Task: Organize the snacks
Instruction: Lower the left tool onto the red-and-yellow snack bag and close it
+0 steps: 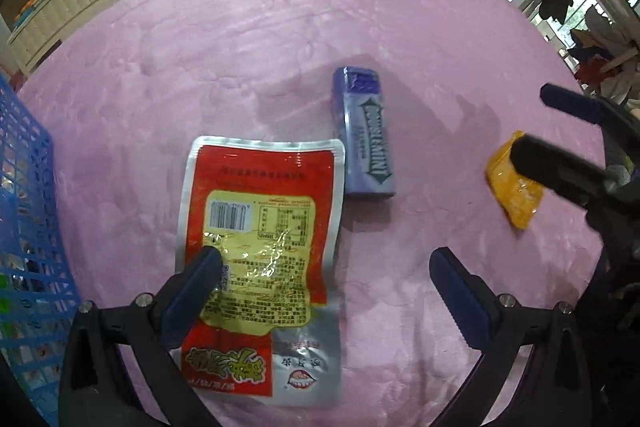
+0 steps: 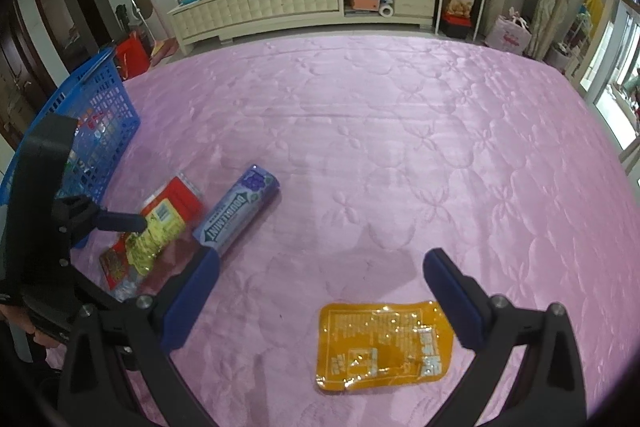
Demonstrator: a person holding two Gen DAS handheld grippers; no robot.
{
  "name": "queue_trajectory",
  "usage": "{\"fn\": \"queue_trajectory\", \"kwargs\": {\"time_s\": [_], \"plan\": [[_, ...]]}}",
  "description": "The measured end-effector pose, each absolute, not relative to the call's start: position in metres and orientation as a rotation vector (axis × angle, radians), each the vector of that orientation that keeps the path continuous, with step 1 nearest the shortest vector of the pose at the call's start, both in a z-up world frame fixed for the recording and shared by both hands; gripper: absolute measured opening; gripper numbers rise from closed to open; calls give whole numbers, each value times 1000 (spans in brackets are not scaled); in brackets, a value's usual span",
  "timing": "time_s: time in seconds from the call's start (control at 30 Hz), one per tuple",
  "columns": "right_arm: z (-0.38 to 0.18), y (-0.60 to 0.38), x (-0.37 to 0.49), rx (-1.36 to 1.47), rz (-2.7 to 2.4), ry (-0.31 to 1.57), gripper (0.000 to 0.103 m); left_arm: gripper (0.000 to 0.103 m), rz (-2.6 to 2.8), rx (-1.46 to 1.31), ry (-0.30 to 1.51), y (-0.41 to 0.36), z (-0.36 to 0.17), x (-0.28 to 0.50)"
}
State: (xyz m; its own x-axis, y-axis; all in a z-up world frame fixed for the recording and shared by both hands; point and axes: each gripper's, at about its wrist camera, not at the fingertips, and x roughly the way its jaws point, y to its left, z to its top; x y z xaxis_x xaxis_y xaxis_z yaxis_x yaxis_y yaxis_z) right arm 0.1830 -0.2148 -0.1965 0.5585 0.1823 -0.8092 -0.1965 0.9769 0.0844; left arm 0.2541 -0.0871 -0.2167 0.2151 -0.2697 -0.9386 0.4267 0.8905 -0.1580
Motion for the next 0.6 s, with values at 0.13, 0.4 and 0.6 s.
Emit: {"fn": "queue_trajectory", "kwargs": {"time_s": [0.13,0.4,0.6], "plan": [[-196,-213,182,-15,221,953,103,103,-479,153,1236,-77,-202,256],[-202,-211,183,-3,233,969,103,103,-465,289,1209,-66,-203,273],[-206,-210,185,-2,233,975,103,103,-464,325,1296,-60,-234,283]]}}
